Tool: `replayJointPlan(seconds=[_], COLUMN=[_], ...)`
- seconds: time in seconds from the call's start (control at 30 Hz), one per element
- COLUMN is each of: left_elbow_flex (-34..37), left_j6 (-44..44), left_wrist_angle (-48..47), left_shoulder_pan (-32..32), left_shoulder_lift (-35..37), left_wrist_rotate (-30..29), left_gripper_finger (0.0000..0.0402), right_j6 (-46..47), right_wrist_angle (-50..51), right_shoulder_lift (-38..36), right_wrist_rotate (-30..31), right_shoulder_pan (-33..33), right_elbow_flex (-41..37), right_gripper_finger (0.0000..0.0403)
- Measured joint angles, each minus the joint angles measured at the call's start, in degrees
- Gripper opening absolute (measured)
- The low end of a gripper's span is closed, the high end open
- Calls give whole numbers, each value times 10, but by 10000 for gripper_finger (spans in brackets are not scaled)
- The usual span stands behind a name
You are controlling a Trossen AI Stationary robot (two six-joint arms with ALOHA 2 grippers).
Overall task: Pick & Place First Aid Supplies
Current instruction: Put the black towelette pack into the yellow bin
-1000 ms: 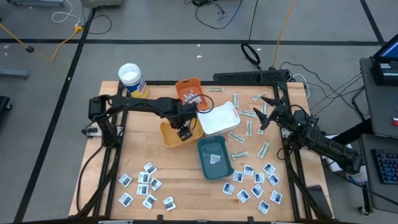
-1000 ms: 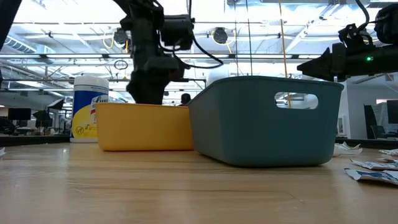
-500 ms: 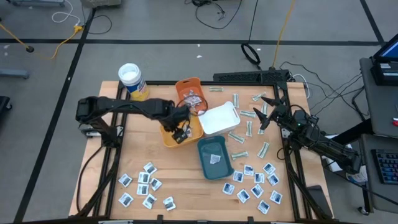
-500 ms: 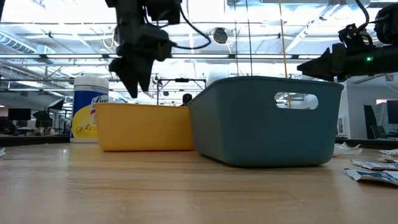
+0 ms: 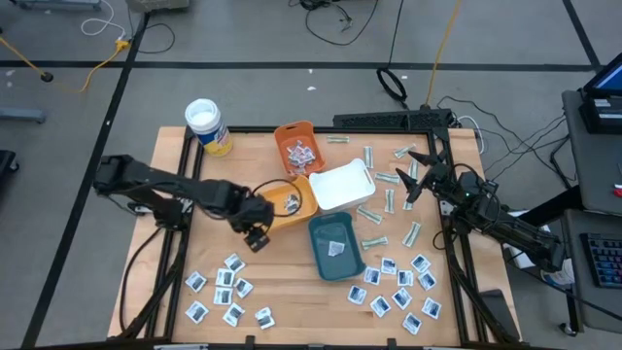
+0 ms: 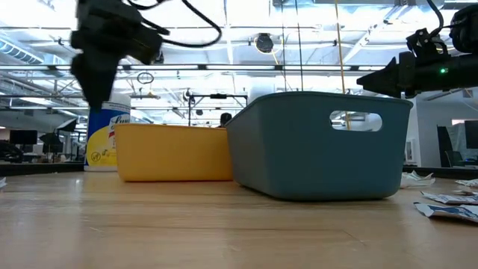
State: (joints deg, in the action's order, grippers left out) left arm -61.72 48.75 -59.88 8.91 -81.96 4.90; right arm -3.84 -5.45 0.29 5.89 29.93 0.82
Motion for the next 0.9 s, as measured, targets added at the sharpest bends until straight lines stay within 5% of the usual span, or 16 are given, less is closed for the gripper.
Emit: replayJointPlan(seconds=[0.47, 0.9], left_elbow_flex=[72, 125], left_j6=[131, 194], left_wrist_angle=[1, 69], left_shoulder_pan=[121, 194], left_shoulder_lift=[72, -2], left_wrist_rotate=[16, 24], left_gripper_finger=[241, 241], right_j6=[0, 0], right_wrist_angle=[0, 0], right_shoulder_lift=[0, 0], right_wrist_rotate=[0, 0], right_shoulder_pan=[0, 0], right_elbow_flex=[0, 0], right_gripper_finger=[322, 322])
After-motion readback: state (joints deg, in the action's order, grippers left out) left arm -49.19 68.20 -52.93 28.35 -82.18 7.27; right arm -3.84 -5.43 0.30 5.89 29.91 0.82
